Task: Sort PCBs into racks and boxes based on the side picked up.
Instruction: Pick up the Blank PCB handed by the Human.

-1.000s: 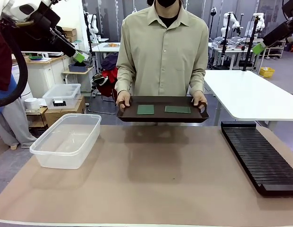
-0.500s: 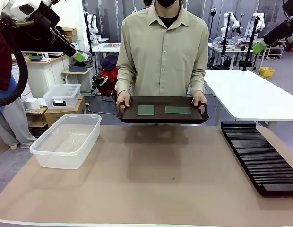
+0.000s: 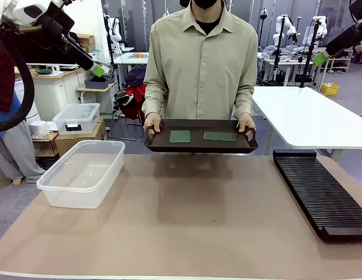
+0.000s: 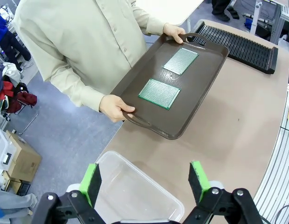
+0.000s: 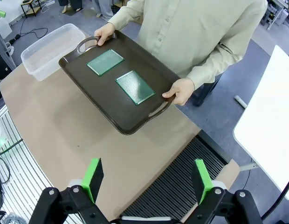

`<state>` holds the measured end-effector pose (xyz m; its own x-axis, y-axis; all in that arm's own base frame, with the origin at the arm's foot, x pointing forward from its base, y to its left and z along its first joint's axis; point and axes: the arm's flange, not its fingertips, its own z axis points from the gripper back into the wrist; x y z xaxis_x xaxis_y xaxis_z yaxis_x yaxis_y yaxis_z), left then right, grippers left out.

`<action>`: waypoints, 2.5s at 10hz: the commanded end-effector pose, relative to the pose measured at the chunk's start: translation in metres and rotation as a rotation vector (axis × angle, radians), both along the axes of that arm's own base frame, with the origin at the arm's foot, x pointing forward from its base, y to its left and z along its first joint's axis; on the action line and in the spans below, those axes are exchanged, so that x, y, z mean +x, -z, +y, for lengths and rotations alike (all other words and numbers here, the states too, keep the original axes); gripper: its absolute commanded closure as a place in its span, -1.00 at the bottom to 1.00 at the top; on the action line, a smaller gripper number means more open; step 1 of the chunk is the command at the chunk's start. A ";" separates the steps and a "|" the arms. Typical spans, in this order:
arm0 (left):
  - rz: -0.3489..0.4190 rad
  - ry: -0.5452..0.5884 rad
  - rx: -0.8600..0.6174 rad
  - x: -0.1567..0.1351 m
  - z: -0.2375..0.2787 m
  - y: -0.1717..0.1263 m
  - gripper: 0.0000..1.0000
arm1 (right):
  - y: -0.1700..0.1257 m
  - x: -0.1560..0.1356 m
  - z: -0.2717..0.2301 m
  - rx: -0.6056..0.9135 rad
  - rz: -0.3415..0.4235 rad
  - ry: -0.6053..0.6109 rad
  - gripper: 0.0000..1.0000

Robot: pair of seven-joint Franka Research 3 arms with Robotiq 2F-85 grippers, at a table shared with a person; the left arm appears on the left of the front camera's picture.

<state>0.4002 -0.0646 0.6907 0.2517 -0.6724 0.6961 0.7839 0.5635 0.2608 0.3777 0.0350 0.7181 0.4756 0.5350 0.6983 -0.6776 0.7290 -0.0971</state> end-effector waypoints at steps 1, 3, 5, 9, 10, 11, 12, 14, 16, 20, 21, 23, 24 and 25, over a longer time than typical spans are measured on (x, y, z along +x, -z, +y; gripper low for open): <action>0.003 -0.006 -0.005 0.001 0.001 0.000 -1.00 | 0.003 -0.002 -0.001 -0.003 0.001 -0.006 -1.00; 0.003 -0.006 -0.005 0.001 0.001 0.000 -1.00 | 0.003 -0.002 -0.001 -0.003 0.001 -0.006 -1.00; 0.003 -0.006 -0.005 0.001 0.001 0.000 -1.00 | 0.003 -0.002 -0.001 -0.003 0.001 -0.006 -1.00; 0.003 -0.006 -0.005 0.001 0.001 0.000 -1.00 | 0.003 -0.002 -0.001 -0.003 0.001 -0.006 -1.00; 0.003 -0.006 -0.005 0.001 0.001 0.000 -1.00 | 0.003 -0.002 -0.001 -0.003 0.001 -0.006 -1.00; 0.003 -0.006 -0.005 0.001 0.001 0.000 -1.00 | 0.003 -0.002 -0.001 -0.003 0.001 -0.006 -1.00; 0.003 -0.006 -0.005 0.001 0.001 0.000 -1.00 | 0.003 -0.002 -0.001 -0.003 0.001 -0.006 -1.00; 0.003 -0.006 -0.005 0.001 0.001 0.000 -1.00 | 0.003 -0.002 -0.001 -0.003 0.001 -0.006 -1.00; 0.003 -0.006 -0.005 0.001 0.001 0.000 -1.00 | 0.003 -0.002 -0.001 -0.003 0.001 -0.006 -1.00; 0.003 -0.006 -0.005 0.001 0.001 0.000 -1.00 | 0.003 -0.002 -0.001 -0.003 0.001 -0.006 -1.00; 0.003 -0.006 -0.005 0.001 0.001 0.000 -1.00 | 0.003 -0.002 -0.001 -0.003 0.001 -0.006 -1.00; 0.003 -0.006 -0.005 0.001 0.001 0.000 -1.00 | 0.003 -0.002 -0.001 -0.003 0.001 -0.006 -1.00; 0.003 -0.006 -0.005 0.001 0.001 0.000 -1.00 | 0.003 -0.002 -0.001 -0.003 0.001 -0.006 -1.00; 0.003 -0.006 -0.005 0.001 0.001 0.000 -1.00 | 0.003 -0.002 -0.001 -0.003 0.001 -0.006 -1.00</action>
